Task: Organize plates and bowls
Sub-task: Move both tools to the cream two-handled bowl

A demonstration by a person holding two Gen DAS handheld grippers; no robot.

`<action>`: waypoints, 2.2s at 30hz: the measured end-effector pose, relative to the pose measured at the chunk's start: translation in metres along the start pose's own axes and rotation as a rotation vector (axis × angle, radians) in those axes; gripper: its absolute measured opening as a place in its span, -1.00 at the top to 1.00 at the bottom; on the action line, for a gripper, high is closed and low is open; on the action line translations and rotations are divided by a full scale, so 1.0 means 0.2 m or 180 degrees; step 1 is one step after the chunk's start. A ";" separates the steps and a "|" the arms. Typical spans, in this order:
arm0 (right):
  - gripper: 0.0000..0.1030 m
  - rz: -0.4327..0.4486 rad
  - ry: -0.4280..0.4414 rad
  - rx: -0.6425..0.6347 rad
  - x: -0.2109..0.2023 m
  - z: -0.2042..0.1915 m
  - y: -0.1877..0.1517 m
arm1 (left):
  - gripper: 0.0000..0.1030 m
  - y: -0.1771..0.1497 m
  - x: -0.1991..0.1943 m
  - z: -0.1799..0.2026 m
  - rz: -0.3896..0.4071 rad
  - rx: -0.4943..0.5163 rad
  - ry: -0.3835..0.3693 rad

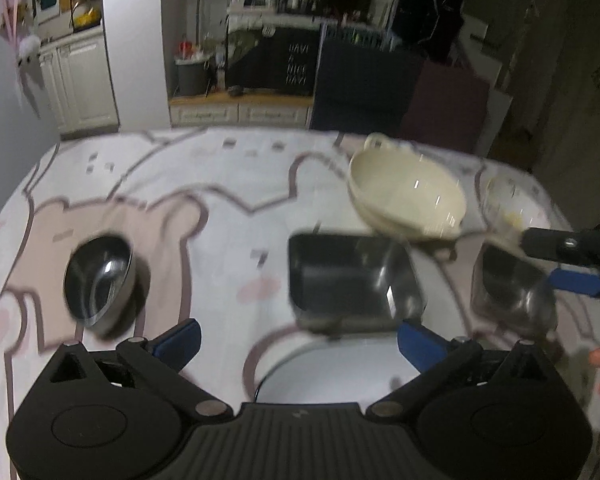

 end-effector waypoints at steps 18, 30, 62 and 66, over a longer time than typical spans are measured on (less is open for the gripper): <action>-0.55 0.0056 0.0105 0.1424 0.55 0.27 0.26 | -1.00 0.40 0.29 0.09 0.0260 0.0001 -0.0129; 0.52 -0.0276 -0.0183 0.1440 0.74 0.35 0.17 | -1.00 0.41 0.46 0.10 0.0211 -0.0057 -0.0158; 0.70 0.0147 -0.0310 0.1345 0.84 0.72 0.56 | -0.69 0.83 1.03 0.27 0.0201 0.0234 -0.0798; 0.70 0.0190 -0.0307 0.1275 0.82 0.70 0.60 | -0.25 0.90 1.20 0.21 0.0025 -0.0131 -0.0810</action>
Point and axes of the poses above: each gripper's, at about its wrist camera, not at the fingertips, and x roughly the way its jaws point, z to its right, y to its top, the point moved 5 cm from there along x, roughly the way its jaws point, and after that the axes turned 4 degrees about z, right-handed, at the moved point
